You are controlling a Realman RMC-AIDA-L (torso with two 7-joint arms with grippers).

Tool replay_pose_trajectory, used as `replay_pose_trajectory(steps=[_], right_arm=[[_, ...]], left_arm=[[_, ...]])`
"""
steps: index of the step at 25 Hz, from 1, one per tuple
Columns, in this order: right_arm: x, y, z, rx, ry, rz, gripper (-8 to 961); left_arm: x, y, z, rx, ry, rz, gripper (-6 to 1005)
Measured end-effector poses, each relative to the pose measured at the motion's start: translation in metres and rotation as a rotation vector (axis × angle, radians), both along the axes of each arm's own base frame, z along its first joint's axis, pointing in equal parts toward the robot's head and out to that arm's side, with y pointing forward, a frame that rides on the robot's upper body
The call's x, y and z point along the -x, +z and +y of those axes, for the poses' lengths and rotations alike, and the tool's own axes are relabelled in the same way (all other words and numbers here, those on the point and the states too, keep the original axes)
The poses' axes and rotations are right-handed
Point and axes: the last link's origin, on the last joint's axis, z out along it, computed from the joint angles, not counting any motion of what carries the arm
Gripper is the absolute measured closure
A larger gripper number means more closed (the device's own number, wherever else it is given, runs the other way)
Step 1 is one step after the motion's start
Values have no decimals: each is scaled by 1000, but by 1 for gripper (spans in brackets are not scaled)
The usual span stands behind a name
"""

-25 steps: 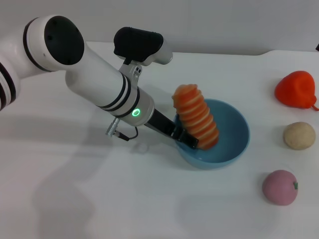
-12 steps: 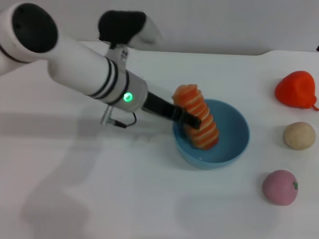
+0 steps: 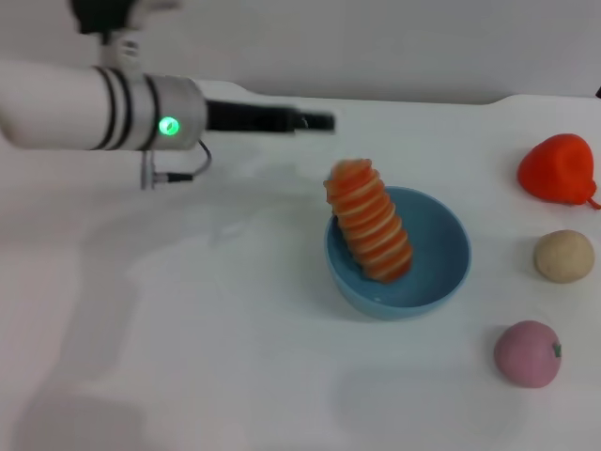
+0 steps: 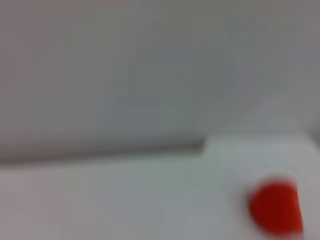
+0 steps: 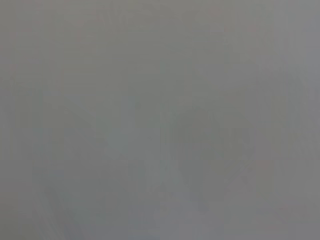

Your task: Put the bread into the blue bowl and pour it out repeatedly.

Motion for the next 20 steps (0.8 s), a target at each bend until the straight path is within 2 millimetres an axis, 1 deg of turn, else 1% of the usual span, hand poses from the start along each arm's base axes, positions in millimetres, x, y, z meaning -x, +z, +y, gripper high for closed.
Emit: replay_pose_trajectory(steps=[1, 4, 5, 6, 7, 10, 13, 16, 19, 20], right_arm=[[0, 0, 0, 1, -2, 1, 505], [-3, 2, -2, -3, -20, 20, 505], [-5, 4, -2, -5, -34, 38, 505], [-8, 6, -3, -7, -54, 66, 505], [-11, 10, -3, -12, -80, 102, 504], [-18, 20, -4, -11, -144, 197, 504], [-26, 27, -5, 26, -211, 290, 504], [-32, 34, -8, 56, -256, 384, 504], [-35, 42, -12, 75, -268, 481, 504], [-36, 45, -14, 79, -268, 508, 505]], left_arm=[[9, 12, 0, -101, -7, -75, 133], [11, 16, -1, -130, -13, -99, 133], [18, 25, -2, -194, -28, -145, 133], [22, 30, -3, -227, -38, -167, 132], [30, 39, -5, -286, -39, -215, 132], [46, 49, -9, -372, -28, -284, 134], [65, 57, -16, -454, -31, -327, 135], [78, 62, -25, -528, -91, -352, 136], [90, 61, -32, -598, -123, -333, 136], [90, 61, -32, -598, -123, -333, 136]])
